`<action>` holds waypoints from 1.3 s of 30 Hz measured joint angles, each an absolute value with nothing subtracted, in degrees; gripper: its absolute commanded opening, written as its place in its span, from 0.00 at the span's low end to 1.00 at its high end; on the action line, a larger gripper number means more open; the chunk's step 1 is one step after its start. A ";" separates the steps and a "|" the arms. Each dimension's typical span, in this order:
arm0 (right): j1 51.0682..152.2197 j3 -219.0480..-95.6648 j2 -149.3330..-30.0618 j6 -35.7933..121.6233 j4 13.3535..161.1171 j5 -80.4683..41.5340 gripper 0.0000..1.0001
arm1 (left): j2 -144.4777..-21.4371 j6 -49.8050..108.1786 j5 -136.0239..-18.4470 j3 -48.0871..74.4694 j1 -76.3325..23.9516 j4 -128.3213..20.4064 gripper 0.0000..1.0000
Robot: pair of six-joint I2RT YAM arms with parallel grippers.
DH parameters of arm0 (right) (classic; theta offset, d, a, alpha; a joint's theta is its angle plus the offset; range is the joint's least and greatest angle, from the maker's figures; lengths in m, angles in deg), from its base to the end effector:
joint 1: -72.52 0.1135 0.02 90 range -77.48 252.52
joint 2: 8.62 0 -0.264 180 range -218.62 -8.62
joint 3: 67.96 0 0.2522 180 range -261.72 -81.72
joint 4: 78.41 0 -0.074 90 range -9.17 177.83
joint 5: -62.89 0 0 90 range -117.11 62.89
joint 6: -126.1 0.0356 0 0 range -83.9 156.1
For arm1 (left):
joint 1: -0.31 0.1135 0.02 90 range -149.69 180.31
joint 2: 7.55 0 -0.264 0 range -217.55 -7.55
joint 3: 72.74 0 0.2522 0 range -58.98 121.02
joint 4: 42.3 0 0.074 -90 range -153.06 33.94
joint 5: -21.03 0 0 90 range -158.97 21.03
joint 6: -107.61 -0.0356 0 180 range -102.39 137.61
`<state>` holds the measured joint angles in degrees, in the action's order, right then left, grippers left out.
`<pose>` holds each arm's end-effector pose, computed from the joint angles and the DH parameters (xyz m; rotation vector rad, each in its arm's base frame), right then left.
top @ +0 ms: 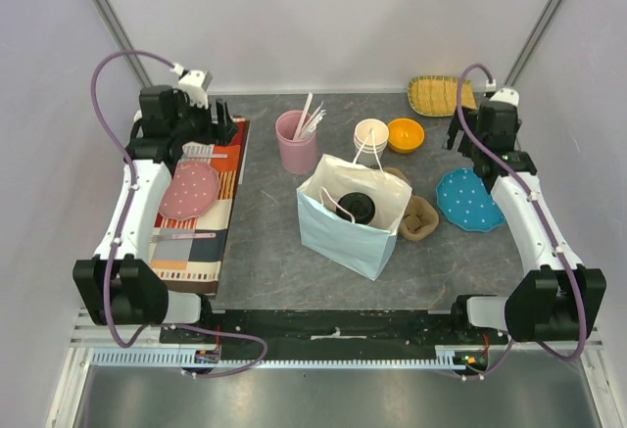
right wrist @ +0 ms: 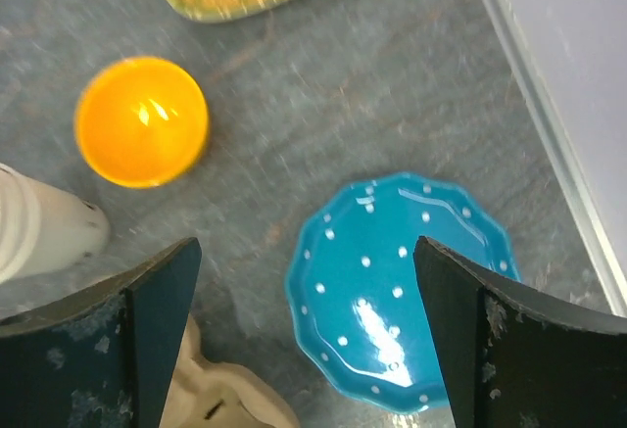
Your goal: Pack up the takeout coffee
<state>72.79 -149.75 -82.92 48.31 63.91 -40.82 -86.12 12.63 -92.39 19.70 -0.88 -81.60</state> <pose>0.2925 -0.0071 0.3459 0.3591 2.0522 -0.1184 0.3085 -0.0206 0.3869 0.3650 1.9607 -0.3683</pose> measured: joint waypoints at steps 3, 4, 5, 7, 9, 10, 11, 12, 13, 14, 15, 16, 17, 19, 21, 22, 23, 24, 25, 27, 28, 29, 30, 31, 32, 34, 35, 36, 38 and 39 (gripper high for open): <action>72.81 -142.06 -82.74 48.18 69.09 -42.33 0.98 | -85.81 13.05 -91.61 10.08 2.68 -77.25 0.81; 72.81 -139.70 -82.68 48.13 70.88 -42.72 0.98 | -85.70 13.16 -91.52 7.30 3.31 -75.46 0.81; 72.79 -137.73 -82.66 48.13 72.35 -43.10 0.98 | -85.50 13.33 -91.52 4.75 3.69 -73.67 0.81; 72.77 -134.54 -82.50 48.15 75.60 -43.49 0.98 | -84.85 13.71 -91.52 -0.32 4.19 -69.54 0.81; 72.77 -131.55 -82.11 48.20 79.03 -43.51 0.98 | -83.82 14.12 -91.52 -4.89 4.58 -65.67 0.81; 72.77 -130.10 -81.76 48.24 80.85 -43.47 0.98 | -83.41 14.27 -91.50 -6.66 4.71 -63.70 0.81; 72.77 -128.83 -81.45 48.31 82.49 -43.45 0.98 | -82.90 14.47 -91.50 -8.61 4.78 -61.51 0.81; 72.77 -127.68 -81.17 48.33 84.26 -43.38 0.98 | -82.42 14.69 -91.48 -10.51 4.87 -59.18 0.81; 72.77 -126.21 -80.76 48.33 86.20 -43.32 0.98 | -82.03 14.84 -91.48 -12.37 5.00 -56.57 0.81; 72.77 -124.84 -80.36 48.33 87.89 -43.21 0.98 | -81.61 14.97 -91.48 -14.29 5.06 -54.04 0.82; 72.77 -123.39 -80.03 48.33 89.77 -43.01 0.98 | -81.26 15.08 -91.48 -16.21 5.11 -51.59 0.82; 72.77 -121.91 -79.64 48.33 91.49 -42.90 0.98 | -81.05 15.19 -91.48 -18.18 5.11 -48.99 0.82; 72.77 -120.77 -79.33 48.33 92.58 -42.79 0.98 | -80.98 15.21 -91.48 -19.71 5.11 -46.89 0.82; 72.77 -117.84 -78.50 48.29 95.73 -42.55 0.98 | -80.94 15.30 -91.34 -23.52 5.11 -41.73 0.83; 72.77 -115.20 -77.65 48.31 98.51 -42.57 0.98 | -80.91 15.32 -91.19 -27.47 5.11 -36.29 0.84; 72.77 -113.91 -77.30 48.33 100.06 -42.62 0.98 | -80.91 15.37 -90.93 -29.35 5.11 -33.41 0.85; 72.77 -112.86 -77.08 48.35 101.28 -42.64 0.98 | -80.91 15.43 -90.67 -31.32 5.11 -30.65 0.85; 72.77 -111.98 -77.02 48.37 102.49 -42.66 0.98 | -80.91 15.52 -90.32 -32.96 5.13 -28.31 0.85; 72.77 -111.28 -77.02 48.37 103.58 -42.66 0.98 | -81.00 15.85 -90.14 -34.18 5.17 -26.59 0.85; 72.77 -110.08 -77.02 48.39 105.28 -42.62 0.98 | -81.02 16.48 -90.10 -35.54 5.39 -23.96 0.85; 72.77 -109.62 -77.02 48.39 105.92 -42.55 0.98 | -81.02 16.70 -90.08 -35.69 5.48 -22.98 0.85; 72.77 -109.23 -77.04 48.39 106.73 -42.48 0.98 | -81.02 16.87 -90.06 -35.71 5.50 -22.04 0.85; 72.77 -108.92 -77.02 48.39 107.29 -42.40 0.98 | -81.02 16.98 -90.06 -35.71 5.48 -21.21 0.85; 72.77 -108.57 -77.04 48.39 108.02 -42.24 0.98 | -81.02 17.07 -90.06 -35.76 5.50 -20.20 0.85; 72.77 -108.22 -77.02 48.39 108.76 -42.11 0.98 | -81.05 17.18 -90.06 -35.93 5.48 -19.05 0.85; 72.77 -107.55 -77.02 48.35 109.96 -41.87 0.98 | -81.07 17.36 -90.06 -37.09 5.50 -16.25 0.85; 72.77 -107.33 -77.02 48.33 110.22 -41.79 0.98 | -81.15 17.40 -90.06 -37.88 5.50 -15.00 0.85; 72.77 -107.04 -77.04 48.31 110.55 -41.74 0.98 | -81.44 17.42 -90.06 -38.55 5.48 -14.04 0.85; 72.77 -106.56 -77.02 48.29 111.08 -41.70 0.98 | -82.40 17.44 -90.06 -39.36 5.48 -12.95 0.85; 72.77 -106.30 -77.02 48.26 111.32 -41.68 0.98 | -82.92 17.49 -90.03 -39.60 5.48 -12.51 0.85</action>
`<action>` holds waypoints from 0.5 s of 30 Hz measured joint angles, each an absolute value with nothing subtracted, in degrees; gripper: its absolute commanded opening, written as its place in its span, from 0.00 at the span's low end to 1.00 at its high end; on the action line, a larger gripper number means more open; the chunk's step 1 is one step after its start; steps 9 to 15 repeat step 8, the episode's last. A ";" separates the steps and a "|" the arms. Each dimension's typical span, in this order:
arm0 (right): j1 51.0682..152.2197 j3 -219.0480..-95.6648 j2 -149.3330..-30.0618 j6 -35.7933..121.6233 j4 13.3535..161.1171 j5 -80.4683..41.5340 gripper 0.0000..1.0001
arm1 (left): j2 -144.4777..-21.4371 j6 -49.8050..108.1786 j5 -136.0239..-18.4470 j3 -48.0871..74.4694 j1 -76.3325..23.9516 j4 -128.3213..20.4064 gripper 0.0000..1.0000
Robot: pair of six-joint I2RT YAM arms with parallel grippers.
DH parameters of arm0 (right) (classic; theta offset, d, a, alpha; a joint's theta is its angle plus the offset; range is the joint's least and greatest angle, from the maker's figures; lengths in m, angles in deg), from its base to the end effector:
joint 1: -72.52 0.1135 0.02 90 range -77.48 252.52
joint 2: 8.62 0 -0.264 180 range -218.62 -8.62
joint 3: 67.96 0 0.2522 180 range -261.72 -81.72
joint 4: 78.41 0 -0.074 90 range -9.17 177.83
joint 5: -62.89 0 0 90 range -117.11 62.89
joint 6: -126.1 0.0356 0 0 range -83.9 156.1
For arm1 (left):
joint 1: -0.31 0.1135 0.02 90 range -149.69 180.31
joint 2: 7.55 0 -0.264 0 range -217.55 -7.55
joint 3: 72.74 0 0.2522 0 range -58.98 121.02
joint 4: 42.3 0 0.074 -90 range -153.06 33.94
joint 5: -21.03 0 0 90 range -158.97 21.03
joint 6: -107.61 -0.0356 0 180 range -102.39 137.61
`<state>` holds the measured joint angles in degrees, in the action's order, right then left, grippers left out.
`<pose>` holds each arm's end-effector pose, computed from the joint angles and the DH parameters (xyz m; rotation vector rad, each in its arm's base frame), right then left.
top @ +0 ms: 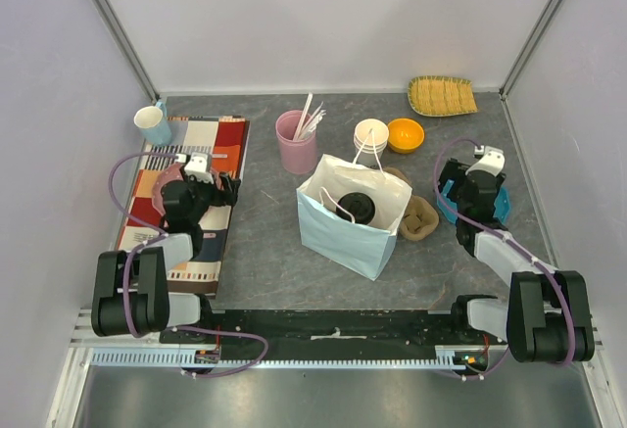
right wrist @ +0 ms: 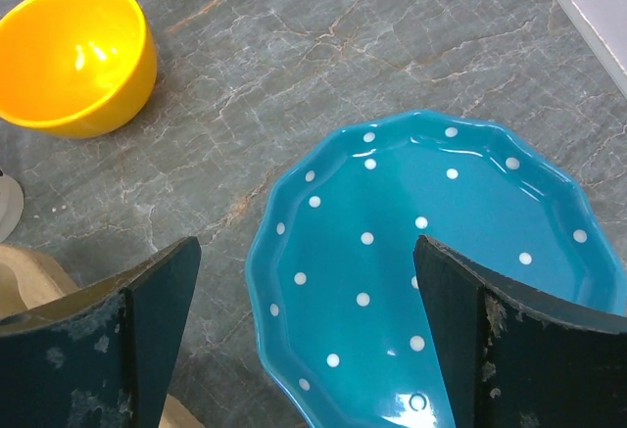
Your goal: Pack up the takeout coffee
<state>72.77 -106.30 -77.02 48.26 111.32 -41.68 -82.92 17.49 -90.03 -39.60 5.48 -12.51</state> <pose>0.2428 -0.0079 0.1950 0.3667 1.8795 -0.0989 0.2449 0.0093 0.1763 0.1852 1.7710 -0.2617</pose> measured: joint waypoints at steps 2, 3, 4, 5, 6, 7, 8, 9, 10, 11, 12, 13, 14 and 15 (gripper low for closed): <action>72.77 -105.78 -77.02 48.24 111.77 -41.48 0.98 | -83.60 17.60 -90.03 -39.78 5.48 -12.05 0.85; 72.77 -105.62 -77.02 48.18 111.82 -41.39 0.98 | -83.86 17.62 -90.03 -39.84 5.48 -11.72 0.85; 72.77 -105.51 -77.02 48.11 111.91 -41.30 0.98 | -84.11 17.64 -90.01 -39.84 5.50 -11.40 0.85; 72.77 -105.47 -77.02 48.07 111.99 -41.19 0.98 | -84.26 17.64 -90.01 -39.84 5.48 -11.22 0.85; 72.77 -105.40 -76.95 48.02 112.30 -41.09 0.98 | -84.37 17.66 -89.99 -39.84 5.48 -10.96 0.85; 72.77 -105.27 -76.84 47.91 112.69 -41.00 0.98 | -84.48 17.66 -89.99 -39.84 5.48 -10.81 0.85; 72.77 -104.99 -76.58 47.89 113.20 -40.93 0.98 | -84.56 17.66 -89.99 -39.84 5.48 -10.63 0.85; 72.77 -104.99 -76.58 47.89 113.20 -40.93 0.98 | -84.56 17.66 -89.99 -39.84 5.48 -10.63 0.85; 72.77 -104.99 -76.58 47.89 113.20 -40.93 0.98 | -84.56 17.66 -89.99 -39.84 5.48 -10.63 0.85; 72.77 -104.99 -76.58 47.89 113.20 -40.93 0.98 | -84.56 17.66 -89.99 -39.84 5.48 -10.63 0.85; 72.77 -104.99 -76.58 47.89 113.20 -40.93 0.98 | -84.56 17.66 -89.99 -39.84 5.48 -10.63 0.85; 72.77 -104.99 -76.58 47.89 113.20 -40.93 0.98 | -84.56 17.66 -89.99 -39.84 5.48 -10.63 0.85; 72.77 -104.99 -76.58 47.89 113.20 -40.93 0.98 | -84.56 17.66 -89.99 -39.84 5.48 -10.63 0.85; 72.77 -104.99 -76.58 47.89 113.20 -40.93 0.98 | -84.56 17.66 -89.99 -39.84 5.48 -10.63 0.85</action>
